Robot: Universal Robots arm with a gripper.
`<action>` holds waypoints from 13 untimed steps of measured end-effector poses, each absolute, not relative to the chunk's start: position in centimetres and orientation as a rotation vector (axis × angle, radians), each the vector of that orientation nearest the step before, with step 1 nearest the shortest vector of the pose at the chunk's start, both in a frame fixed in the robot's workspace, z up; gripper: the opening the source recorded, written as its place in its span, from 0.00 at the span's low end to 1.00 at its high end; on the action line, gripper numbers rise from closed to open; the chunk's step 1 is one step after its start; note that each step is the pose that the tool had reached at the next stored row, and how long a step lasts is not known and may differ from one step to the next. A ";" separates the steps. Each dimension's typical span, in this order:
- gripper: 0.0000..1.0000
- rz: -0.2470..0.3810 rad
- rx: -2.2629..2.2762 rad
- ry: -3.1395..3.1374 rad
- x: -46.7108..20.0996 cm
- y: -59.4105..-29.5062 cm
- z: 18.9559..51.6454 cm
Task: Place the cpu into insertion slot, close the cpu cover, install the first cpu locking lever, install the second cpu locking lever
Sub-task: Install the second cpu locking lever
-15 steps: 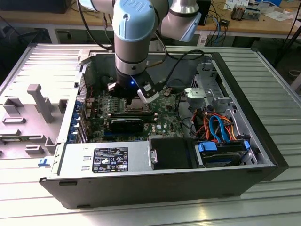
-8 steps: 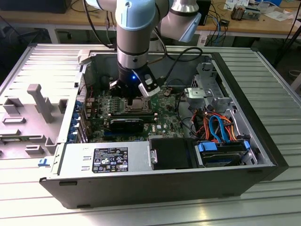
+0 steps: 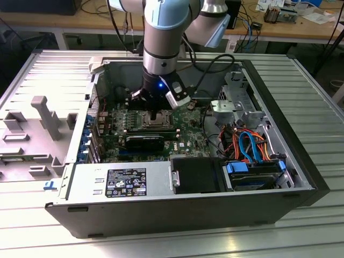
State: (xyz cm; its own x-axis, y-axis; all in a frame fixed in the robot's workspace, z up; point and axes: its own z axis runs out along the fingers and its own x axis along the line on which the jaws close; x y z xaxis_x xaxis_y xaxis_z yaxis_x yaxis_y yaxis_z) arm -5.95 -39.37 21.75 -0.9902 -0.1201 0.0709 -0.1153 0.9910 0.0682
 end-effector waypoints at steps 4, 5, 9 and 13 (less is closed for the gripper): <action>0.11 -0.086 0.180 -3.059 -5.8 -39.3 22.3; 0.11 -0.085 0.181 -3.059 -5.8 -39.3 22.6; 0.11 -0.085 0.181 -3.059 -5.8 -39.3 23.7; 0.11 -0.086 0.181 -3.059 -5.8 -39.3 23.8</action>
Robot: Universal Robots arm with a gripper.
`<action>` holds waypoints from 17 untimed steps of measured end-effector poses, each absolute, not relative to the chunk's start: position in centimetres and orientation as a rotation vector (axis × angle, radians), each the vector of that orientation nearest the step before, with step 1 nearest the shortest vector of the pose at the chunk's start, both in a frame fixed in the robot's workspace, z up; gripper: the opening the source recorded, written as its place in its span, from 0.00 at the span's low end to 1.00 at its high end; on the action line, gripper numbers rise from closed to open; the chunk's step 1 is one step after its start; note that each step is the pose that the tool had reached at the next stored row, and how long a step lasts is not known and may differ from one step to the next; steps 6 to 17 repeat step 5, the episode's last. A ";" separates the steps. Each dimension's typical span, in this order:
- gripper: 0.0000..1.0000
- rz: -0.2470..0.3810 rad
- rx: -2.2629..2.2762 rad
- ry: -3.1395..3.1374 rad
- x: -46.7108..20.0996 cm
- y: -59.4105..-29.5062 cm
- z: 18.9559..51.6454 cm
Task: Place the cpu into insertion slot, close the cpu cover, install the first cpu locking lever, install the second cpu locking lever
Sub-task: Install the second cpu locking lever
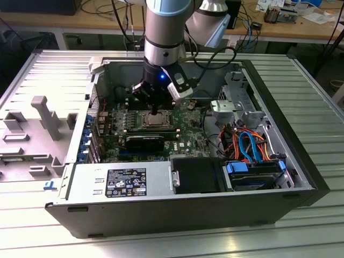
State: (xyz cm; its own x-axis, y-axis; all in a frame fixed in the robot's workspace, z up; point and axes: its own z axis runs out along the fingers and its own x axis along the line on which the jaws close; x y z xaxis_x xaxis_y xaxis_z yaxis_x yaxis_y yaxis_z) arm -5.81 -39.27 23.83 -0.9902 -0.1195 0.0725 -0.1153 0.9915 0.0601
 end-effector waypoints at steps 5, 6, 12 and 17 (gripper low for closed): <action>0.11 -0.085 0.181 -3.059 -5.8 -39.3 23.9; 0.11 -0.085 0.181 -3.059 -5.8 -39.3 23.9; 0.11 -0.085 0.181 -3.059 -5.8 -39.3 23.9; 0.11 -0.085 0.181 -3.059 -5.8 -39.3 23.9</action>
